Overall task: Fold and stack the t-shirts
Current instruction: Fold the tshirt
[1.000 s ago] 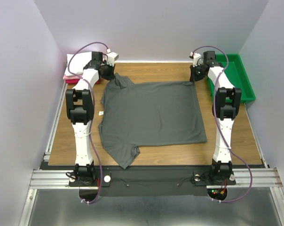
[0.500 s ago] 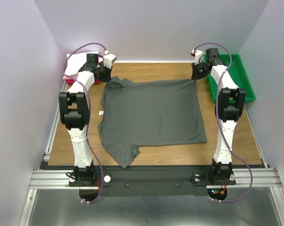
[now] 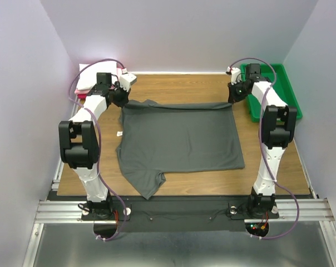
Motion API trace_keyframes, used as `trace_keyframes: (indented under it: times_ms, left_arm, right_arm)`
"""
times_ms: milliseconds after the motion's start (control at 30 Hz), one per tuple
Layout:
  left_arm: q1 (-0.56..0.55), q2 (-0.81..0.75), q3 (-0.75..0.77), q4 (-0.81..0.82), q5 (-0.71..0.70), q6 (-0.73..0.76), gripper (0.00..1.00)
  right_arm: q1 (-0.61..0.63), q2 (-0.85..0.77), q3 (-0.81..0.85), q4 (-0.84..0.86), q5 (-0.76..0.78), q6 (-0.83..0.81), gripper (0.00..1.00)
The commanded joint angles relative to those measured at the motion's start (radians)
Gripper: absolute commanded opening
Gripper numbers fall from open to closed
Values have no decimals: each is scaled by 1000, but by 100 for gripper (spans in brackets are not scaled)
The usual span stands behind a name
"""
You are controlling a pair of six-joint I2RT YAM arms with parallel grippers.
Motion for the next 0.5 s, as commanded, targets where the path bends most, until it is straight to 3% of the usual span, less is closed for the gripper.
trace_keyframes:
  times_ms: [0, 267, 467]
  left_arm:
    - [4, -102, -74, 36, 15, 65, 0]
    - [2, -211, -262, 44, 32, 89, 0]
    - [-5, -186, -370, 82, 3, 95, 0]
  right_arm:
    - [-9, -119, -55, 30, -17, -50, 1]
    - [-18, -163, -162, 30, -6, -108, 1]
    - [-18, -131, -221, 30, -14, -123, 1]
